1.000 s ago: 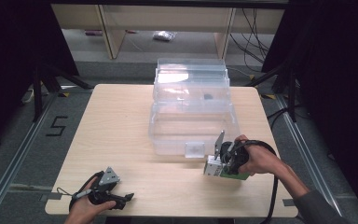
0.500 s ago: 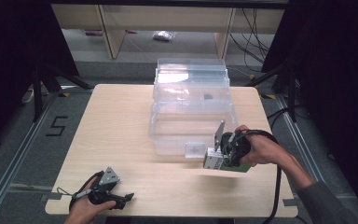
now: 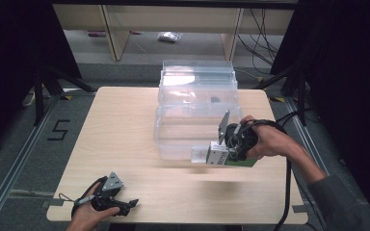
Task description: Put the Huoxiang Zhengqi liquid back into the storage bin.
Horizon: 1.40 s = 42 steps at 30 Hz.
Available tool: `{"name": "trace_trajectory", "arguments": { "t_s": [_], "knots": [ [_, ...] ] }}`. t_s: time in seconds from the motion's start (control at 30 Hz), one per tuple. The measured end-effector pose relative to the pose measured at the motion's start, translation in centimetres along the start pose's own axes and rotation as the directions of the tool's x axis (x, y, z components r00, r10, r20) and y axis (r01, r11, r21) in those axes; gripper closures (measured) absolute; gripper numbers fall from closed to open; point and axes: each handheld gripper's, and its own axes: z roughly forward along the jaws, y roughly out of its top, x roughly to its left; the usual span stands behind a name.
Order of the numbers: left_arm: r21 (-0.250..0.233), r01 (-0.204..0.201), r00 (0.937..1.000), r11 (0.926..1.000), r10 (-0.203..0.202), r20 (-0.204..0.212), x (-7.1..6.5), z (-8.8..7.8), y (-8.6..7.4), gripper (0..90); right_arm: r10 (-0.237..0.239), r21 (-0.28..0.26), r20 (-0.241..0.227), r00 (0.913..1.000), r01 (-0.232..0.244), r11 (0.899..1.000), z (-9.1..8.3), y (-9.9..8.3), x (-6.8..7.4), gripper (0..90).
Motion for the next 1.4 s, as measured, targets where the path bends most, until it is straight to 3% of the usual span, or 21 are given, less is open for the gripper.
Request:
{"name": "trace_trajectory", "arguments": {
  "t_s": [0.03,0.07,0.13,0.27,0.33,0.37,0.43,0.53,0.57,0.6,0.63,0.7,0.73,0.77,0.83,0.87,0.9,1.4],
  "knots": [
    [0.000,-0.001,1.0000,1.0000,0.001,-0.001,0.0,0.0,0.0,15.0,0.054,0.015,-0.007,0.9985,-0.054,0.998,-0.4,0.1,0.2,64.8],
    [0.000,-0.001,1.0000,1.0000,0.001,-0.001,0.0,0.0,0.0,15.0,0.054,0.015,-0.007,0.9985,-0.054,0.998,-0.4,0.1,0.2,64.8],
    [-0.001,0.000,1.0000,1.0000,0.000,-0.002,0.0,0.0,0.0,15.0,0.008,-0.010,0.003,1.0000,-0.008,1.000,-1.0,0.2,-0.4,64.8],
    [0.000,-0.001,1.0000,1.0000,0.001,-0.002,0.0,0.0,0.0,15.0,0.025,-0.005,-0.002,0.9997,-0.025,1.000,-1.8,0.5,-0.6,64.8],
    [-0.002,0.000,1.0000,1.0000,0.000,-0.002,0.0,0.0,0.0,15.1,-0.001,-0.008,0.004,1.0000,0.001,1.000,-2.2,0.7,-1.0,64.8],
    [-0.002,0.000,1.0000,1.0000,0.000,-0.003,0.0,0.0,0.0,15.0,0.029,-0.005,0.006,0.9996,-0.029,1.000,-2.4,0.8,-0.9,64.8],
    [-0.003,0.001,1.0000,1.0000,-0.001,-0.002,0.0,-0.1,0.0,15.1,-0.011,-0.013,0.016,0.9998,0.011,1.000,-2.6,0.9,-1.4,64.9],
    [-0.002,-0.001,1.0000,1.0000,0.001,0.001,0.0,-0.1,0.0,15.0,0.018,-0.010,0.013,0.9998,-0.018,1.000,-3.0,1.1,-1.6,64.9],
    [-0.003,0.000,1.0000,1.0000,0.000,-0.002,0.0,0.0,0.0,15.0,-0.002,-0.014,0.018,0.9998,0.002,1.000,-3.2,1.2,-1.9,64.9],
    [-0.002,-0.001,1.0000,1.0000,0.001,-0.002,0.0,-0.1,0.0,15.0,0.015,-0.012,0.018,0.9997,-0.015,1.000,-3.3,1.2,-2.0,64.9],
    [-0.002,-0.001,1.0000,1.0000,0.001,-0.002,0.0,-0.1,0.0,15.0,-0.018,-0.018,0.026,0.9995,0.018,1.000,-3.4,1.3,-2.4,64.9],
    [0.002,-0.008,1.0000,1.0000,0.008,0.005,0.1,-0.1,0.0,15.0,0.006,-0.013,0.031,0.9995,-0.006,1.000,-3.7,1.5,-2.6,64.9],
    [-0.003,0.000,1.0000,1.0000,0.000,-0.002,0.0,-0.1,0.0,15.0,-0.020,-0.019,0.034,0.9992,0.021,1.000,-3.7,1.5,-3.1,64.9],
    [-0.002,-0.001,1.0000,1.0000,0.001,-0.003,0.0,-0.1,0.0,15.0,-0.007,-0.014,0.037,0.9993,0.008,1.000,-3.8,1.6,-3.2,64.9],
    [0.000,-0.004,1.0000,1.0000,0.004,0.006,0.0,-0.1,0.0,15.0,0.003,-0.003,0.043,0.9991,-0.003,1.000,-3.8,1.8,-3.6,64.9],
    [-0.005,0.001,1.0000,1.0000,-0.001,-0.003,0.0,-0.1,0.0,15.0,-0.045,-0.010,0.044,0.9980,0.045,0.999,-3.6,1.8,-4.2,64.9],
    [-0.005,0.002,1.0000,1.0000,-0.002,-0.004,0.0,-0.1,0.0,15.0,-0.002,0.005,0.044,0.9990,0.002,1.000,-3.7,1.9,-4.2,64.9],
    [-0.006,0.003,1.0000,1.0000,-0.003,-0.002,0.0,-0.1,0.0,15.0,-0.020,0.027,0.037,0.9991,0.019,0.999,-1.7,2.6,-7.9,64.8]
  ]
}}
